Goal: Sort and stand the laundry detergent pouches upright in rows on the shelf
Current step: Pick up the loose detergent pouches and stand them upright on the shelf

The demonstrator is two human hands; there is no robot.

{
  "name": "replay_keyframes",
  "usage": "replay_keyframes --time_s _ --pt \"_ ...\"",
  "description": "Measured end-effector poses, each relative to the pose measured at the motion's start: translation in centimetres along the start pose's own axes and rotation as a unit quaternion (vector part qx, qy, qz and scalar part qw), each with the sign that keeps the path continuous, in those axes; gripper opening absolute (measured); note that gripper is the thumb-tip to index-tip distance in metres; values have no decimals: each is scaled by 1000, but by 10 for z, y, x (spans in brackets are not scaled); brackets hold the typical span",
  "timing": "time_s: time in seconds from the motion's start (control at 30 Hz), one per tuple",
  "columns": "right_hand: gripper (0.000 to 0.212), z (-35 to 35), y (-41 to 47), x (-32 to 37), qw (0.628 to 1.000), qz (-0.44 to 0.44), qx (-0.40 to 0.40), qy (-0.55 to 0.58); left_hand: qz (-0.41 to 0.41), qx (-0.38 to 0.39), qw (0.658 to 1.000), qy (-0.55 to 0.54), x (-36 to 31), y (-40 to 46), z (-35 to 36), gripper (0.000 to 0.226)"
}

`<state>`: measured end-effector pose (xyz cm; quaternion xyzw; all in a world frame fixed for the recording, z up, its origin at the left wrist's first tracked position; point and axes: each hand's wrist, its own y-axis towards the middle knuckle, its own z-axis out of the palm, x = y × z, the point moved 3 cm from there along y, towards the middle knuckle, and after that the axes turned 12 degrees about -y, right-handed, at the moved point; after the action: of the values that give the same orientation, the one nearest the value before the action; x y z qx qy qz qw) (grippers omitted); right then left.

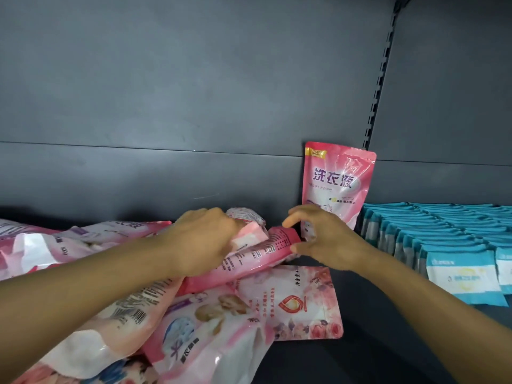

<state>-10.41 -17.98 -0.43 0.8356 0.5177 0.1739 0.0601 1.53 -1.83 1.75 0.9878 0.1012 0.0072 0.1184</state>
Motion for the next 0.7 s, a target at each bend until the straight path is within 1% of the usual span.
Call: replay_keyframes --time_s 0.07,0.13,0.17,0.2,0.23,0.27,0.33,0.4,0.47,0.5,0.57,0.6,0.63,0.7 --pt "42 1 -1 2 1000 10 10 -11 -26 -44 999 -17 6 0 -12 4" --pt "48 1 -2 2 1000 15 23 -15 -46 -93 993 -59 13 3 -30 8" --pt "52 1 -3 3 999 15 29 -16 -51 -120 988 -86 18 6 -40 4" --pt "57 1 -2 4 999 17 33 -14 -55 -146 982 -109 22 11 -51 7" --pt "62 1 -1 7 999 19 33 -3 -59 -162 978 -121 26 17 -60 17" --pt "67 0 3 9 999 23 29 16 -58 -172 976 -122 29 25 -68 20" --pt "75 -2 15 14 997 33 5 74 -52 -178 977 -107 34 44 -76 14" --pt "78 -6 32 21 988 43 -22 144 -46 -162 980 -102 38 63 -81 9" --pt "71 -7 51 26 974 45 -27 220 -36 -129 985 -107 42 79 -84 5" --pt "60 -8 61 28 965 40 -27 257 -30 -114 987 -111 44 85 -86 9" --pt "26 -9 76 33 951 40 -37 306 -32 -101 987 -117 48 95 -88 18" --pt "10 -9 81 33 947 58 -55 311 -35 -104 987 -118 50 99 -87 19" --pt "8 -8 87 31 943 81 -79 315 -40 -112 986 -116 52 103 -85 19" --pt "23 -2 98 24 927 130 -114 333 -47 -146 982 -113 57 110 -81 14"
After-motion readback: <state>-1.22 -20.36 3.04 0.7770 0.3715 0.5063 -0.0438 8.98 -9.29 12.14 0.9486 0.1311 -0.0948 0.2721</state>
